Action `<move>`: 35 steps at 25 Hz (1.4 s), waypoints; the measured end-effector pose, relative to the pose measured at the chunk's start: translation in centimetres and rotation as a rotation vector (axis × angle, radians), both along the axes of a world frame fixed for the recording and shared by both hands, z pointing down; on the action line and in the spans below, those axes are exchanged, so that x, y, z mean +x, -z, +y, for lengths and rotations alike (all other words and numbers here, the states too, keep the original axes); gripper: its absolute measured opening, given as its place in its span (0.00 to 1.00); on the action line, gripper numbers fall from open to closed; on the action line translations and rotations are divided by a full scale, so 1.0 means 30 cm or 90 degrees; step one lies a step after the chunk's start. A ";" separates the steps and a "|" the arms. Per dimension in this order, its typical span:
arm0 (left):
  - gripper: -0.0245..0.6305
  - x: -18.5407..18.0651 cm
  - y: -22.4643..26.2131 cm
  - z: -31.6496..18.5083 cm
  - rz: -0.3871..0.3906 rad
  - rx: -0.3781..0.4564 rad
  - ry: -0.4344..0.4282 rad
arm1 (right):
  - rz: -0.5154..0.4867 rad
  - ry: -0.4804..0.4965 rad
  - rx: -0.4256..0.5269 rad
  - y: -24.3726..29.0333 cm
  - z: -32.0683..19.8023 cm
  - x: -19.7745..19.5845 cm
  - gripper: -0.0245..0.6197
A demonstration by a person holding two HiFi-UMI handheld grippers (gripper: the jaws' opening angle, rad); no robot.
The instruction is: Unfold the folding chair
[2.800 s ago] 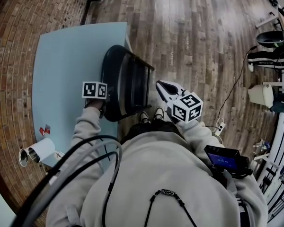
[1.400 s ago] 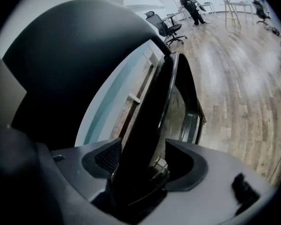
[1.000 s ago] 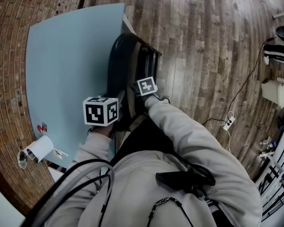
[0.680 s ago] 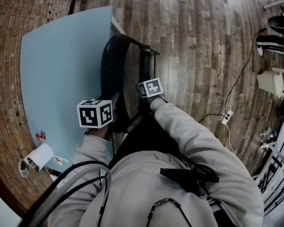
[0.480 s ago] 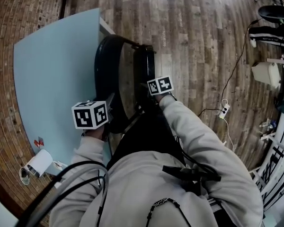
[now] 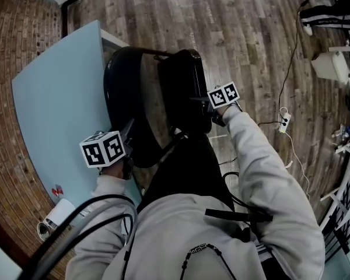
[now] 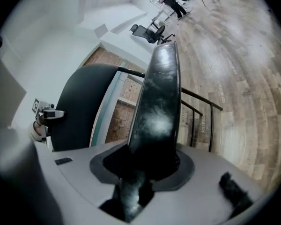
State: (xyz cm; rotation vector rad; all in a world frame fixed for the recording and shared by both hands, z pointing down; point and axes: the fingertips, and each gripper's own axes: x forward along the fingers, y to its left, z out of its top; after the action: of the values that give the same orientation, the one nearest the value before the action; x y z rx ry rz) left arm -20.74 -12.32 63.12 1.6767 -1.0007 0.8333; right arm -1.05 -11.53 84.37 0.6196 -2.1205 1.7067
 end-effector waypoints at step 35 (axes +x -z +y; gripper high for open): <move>0.15 0.292 -0.388 -0.001 0.132 -0.035 -0.049 | -0.395 -0.203 0.020 -0.742 0.142 0.828 0.30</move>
State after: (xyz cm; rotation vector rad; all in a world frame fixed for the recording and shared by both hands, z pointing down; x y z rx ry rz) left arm -11.98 -12.34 74.76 1.7241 -0.7700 0.7125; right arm 23.79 -7.27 106.62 0.4981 -2.5658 2.2751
